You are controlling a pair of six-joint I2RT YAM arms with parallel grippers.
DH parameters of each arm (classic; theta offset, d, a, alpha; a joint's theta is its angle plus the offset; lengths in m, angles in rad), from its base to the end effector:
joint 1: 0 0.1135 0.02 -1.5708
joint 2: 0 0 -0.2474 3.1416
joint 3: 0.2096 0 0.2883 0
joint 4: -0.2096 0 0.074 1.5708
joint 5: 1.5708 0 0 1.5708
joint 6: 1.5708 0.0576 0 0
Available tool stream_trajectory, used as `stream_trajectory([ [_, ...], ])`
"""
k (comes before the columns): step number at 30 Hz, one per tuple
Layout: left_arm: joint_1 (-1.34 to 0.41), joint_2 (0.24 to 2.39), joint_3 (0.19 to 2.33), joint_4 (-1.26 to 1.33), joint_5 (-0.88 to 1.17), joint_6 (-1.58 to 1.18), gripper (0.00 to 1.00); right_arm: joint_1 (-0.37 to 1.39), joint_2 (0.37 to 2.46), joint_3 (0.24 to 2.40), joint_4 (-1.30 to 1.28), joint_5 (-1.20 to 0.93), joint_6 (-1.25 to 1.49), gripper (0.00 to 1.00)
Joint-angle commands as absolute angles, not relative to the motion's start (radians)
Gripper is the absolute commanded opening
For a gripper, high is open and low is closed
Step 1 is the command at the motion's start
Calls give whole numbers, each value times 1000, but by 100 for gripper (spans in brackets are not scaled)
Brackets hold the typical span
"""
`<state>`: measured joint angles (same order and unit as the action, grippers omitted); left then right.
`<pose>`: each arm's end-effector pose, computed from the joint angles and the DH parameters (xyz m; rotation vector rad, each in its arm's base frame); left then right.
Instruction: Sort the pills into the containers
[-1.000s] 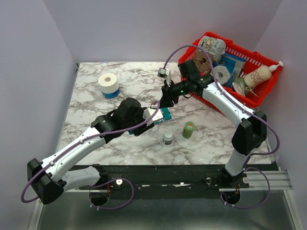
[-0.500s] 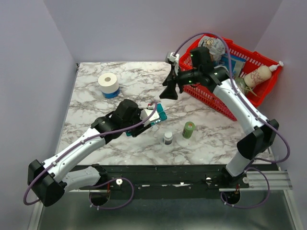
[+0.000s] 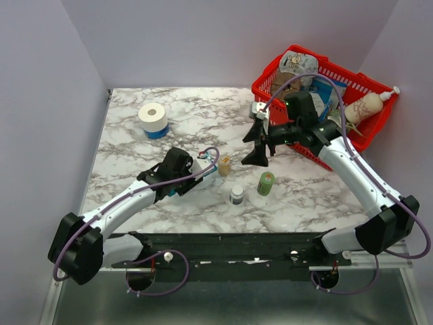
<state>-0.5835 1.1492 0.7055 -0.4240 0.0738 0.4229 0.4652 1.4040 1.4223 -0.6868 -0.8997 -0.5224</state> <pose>0.2348 -0.1601 0.1721 1.2064 2.1231 -0.1617 0.2890 0.1955 0.3545 -1.3917 1.5752 0.9595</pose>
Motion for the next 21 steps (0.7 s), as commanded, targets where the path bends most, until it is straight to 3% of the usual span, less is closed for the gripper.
stream_trajectory([
  [1, -552, 1199, 689, -302, 8, 451, 0, 463, 1361, 1364, -632, -963, -586, 90],
  [8, -535, 1316, 695, -293, 8, 471, 2, 463, 1338, 1269, -617, -1061, -681, 90],
  [12, -529, 1364, 712, -295, 8, 454, 27, 463, 1318, 1184, -603, -1089, -774, 90],
  [14, -528, 1377, 713, -291, -11, 434, 33, 463, 1312, 1167, -609, -1091, -804, 90],
  [15, -528, 1378, 716, -294, -30, 425, 48, 465, 1310, 1161, -611, -1089, -830, 90],
  [16, -526, 1370, 718, -295, -34, 416, 54, 463, 1309, 1148, -615, -1089, -845, 90],
  [18, -528, 1353, 712, -295, -41, 402, 89, 465, 1308, 1141, -661, -1101, -935, 90],
  [19, -528, 1330, 710, -295, -41, 397, 99, 465, 1310, 1138, -685, -1107, -977, 90],
  [21, -525, 1299, 701, -287, -40, 381, 99, 466, 1319, 1140, -799, -1132, -1140, 94],
])
